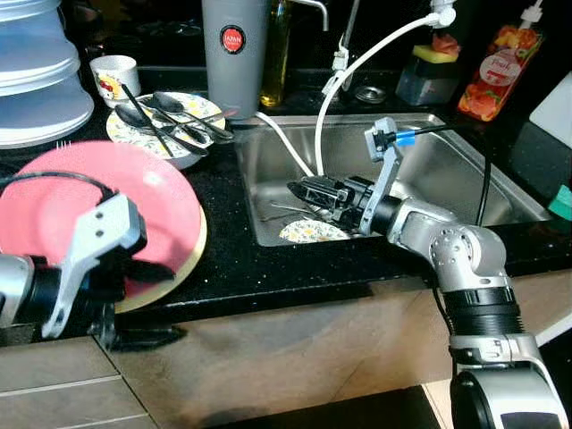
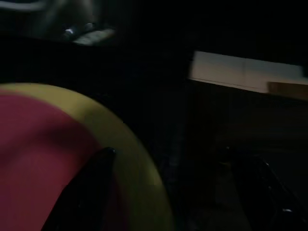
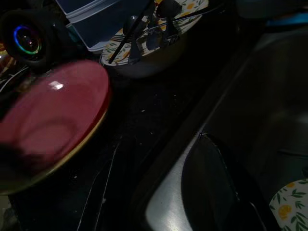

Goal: Kitchen organization

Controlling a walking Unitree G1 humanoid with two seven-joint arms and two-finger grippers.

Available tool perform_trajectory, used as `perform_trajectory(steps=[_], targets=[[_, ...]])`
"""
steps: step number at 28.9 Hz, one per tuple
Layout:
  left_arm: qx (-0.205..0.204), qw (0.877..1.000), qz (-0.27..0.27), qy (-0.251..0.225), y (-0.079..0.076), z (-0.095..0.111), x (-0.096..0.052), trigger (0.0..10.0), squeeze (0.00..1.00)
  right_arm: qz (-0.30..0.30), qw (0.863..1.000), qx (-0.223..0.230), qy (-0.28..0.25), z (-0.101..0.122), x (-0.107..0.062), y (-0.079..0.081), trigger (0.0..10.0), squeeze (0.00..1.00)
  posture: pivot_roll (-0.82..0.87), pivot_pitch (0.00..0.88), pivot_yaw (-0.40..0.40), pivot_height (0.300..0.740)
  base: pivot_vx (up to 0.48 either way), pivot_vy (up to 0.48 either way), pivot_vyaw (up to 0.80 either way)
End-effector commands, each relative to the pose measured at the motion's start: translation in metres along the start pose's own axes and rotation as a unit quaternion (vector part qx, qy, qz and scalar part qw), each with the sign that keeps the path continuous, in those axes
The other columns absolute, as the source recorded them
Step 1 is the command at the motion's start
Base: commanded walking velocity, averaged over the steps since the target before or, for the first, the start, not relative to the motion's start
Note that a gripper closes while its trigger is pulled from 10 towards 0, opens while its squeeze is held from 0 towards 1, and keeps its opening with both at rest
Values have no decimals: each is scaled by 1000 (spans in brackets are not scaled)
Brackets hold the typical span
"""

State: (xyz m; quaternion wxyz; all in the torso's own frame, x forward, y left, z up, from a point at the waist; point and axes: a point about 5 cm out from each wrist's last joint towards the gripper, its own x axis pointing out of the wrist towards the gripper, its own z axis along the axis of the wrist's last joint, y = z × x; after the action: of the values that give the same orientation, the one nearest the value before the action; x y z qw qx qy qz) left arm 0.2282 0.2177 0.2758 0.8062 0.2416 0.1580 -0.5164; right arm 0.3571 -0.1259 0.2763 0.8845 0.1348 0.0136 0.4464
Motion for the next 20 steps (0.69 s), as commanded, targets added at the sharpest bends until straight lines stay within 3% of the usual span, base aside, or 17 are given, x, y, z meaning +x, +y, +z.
perform_trajectory(steps=[1,3,7,8,9,10,12,17,19,20], targets=[[-3,1000,5,3,3,-4,4,10000,0,0,1000,0,2,0,-2,0,10000,0,30,170,-53,740,0,0,0],[8,999,38,-10,14,-2,3,10000,0,-1,1000,-1,0,1,-2,0,10000,0,30,170,-53,740,0,0,0],[14,999,44,-13,17,-1,3,10000,0,-1,1000,-1,0,2,-2,0,10000,0,29,171,-52,740,0,0,0],[22,998,54,-33,20,3,3,10000,0,-1,1000,-1,-1,2,-2,0,10000,0,28,171,-51,740,0,0,0],[26,989,102,-103,30,19,3,10000,0,0,1000,-1,-2,3,-3,0,10000,0,28,171,-51,740,0,0,0],[26,989,102,-103,30,19,3,10000,0,0,1000,-1,-2,3,-3,0,10000,0,28,171,-51,740,0,0,0],[2,977,141,-160,41,31,1,10000,0,1,1000,0,-2,3,-3,1,10000,0,27,172,-49,740,0,0,0],[-42,962,172,-208,50,35,-6,10000,0,6,1000,0,-1,2,-2,2,10000,0,28,173,-49,740,0,0,0],[-86,944,187,-256,55,33,-14,10000,0,9,1000,2,0,1,-2,3,10000,0,28,174,-50,740,0,0,0],[-86,944,187,-256,55,33,-14,10000,0,9,1000,2,0,1,-2,3,10000,0,28,174,-50,740,0,0,0]])
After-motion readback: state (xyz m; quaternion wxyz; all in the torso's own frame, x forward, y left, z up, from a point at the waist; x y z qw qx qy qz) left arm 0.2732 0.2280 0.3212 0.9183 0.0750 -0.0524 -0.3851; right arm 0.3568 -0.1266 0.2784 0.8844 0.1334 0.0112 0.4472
